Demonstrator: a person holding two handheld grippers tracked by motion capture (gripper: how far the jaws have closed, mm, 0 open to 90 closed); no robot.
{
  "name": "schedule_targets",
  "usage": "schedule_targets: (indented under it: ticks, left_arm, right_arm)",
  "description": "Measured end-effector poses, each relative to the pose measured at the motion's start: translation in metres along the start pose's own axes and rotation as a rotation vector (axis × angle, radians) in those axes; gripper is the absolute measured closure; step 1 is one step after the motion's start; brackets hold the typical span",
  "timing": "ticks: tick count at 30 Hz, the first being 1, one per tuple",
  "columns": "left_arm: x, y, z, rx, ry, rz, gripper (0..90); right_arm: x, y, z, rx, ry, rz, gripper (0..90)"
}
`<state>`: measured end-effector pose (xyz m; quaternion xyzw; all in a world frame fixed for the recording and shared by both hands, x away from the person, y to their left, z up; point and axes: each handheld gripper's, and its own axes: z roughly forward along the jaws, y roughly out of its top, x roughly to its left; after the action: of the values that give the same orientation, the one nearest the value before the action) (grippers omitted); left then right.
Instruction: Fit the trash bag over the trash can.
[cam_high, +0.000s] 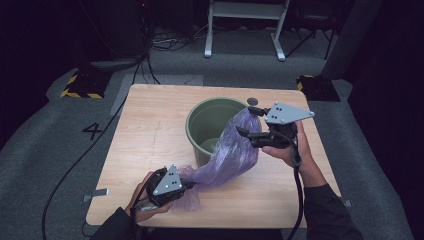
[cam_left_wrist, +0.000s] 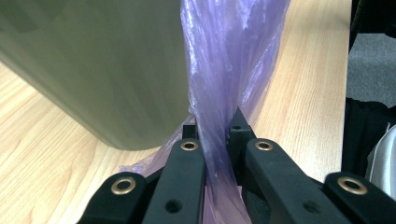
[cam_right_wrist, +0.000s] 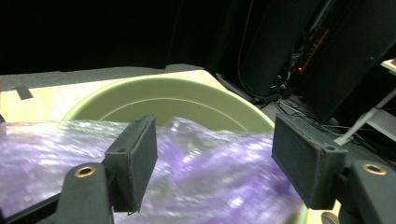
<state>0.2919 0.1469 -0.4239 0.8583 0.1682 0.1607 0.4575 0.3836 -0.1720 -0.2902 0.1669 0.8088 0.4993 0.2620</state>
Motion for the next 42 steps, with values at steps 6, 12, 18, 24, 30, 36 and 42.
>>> schedule_targets:
  ticks: [6,12,18,24,30,36,42]
  left_arm:
    - [-0.001,-0.002,-0.002,0.0,-0.006,-0.001,87.8]
    - [0.0,-0.001,0.002,0.005,-0.011,-0.001,87.8]
    - [-0.001,0.001,0.004,-0.012,-0.019,0.001,87.0]
    - [-0.001,0.002,0.001,-0.034,-0.014,0.001,86.6]
    - [0.0,0.006,-0.003,-0.073,-0.002,-0.006,86.0]
    - [0.0,0.008,-0.005,-0.078,0.006,-0.005,86.7]
    - [-0.001,0.007,-0.004,-0.072,0.006,-0.008,87.1]
  right_arm:
    - [-0.009,-0.014,-0.015,0.016,-0.028,0.028,32.1]
    - [-0.015,-0.033,-0.013,0.102,-0.013,0.054,47.9]
    - [-0.015,-0.041,0.002,0.132,0.038,0.042,69.6]
    - [-0.014,-0.039,0.017,0.164,0.061,0.013,80.2]
    - [-0.015,-0.033,0.032,0.172,0.06,0.012,83.4]
    - [-0.017,-0.032,0.029,0.121,0.019,0.06,60.6]
    - [-0.021,-0.031,-0.01,0.002,0.002,0.11,48.2]
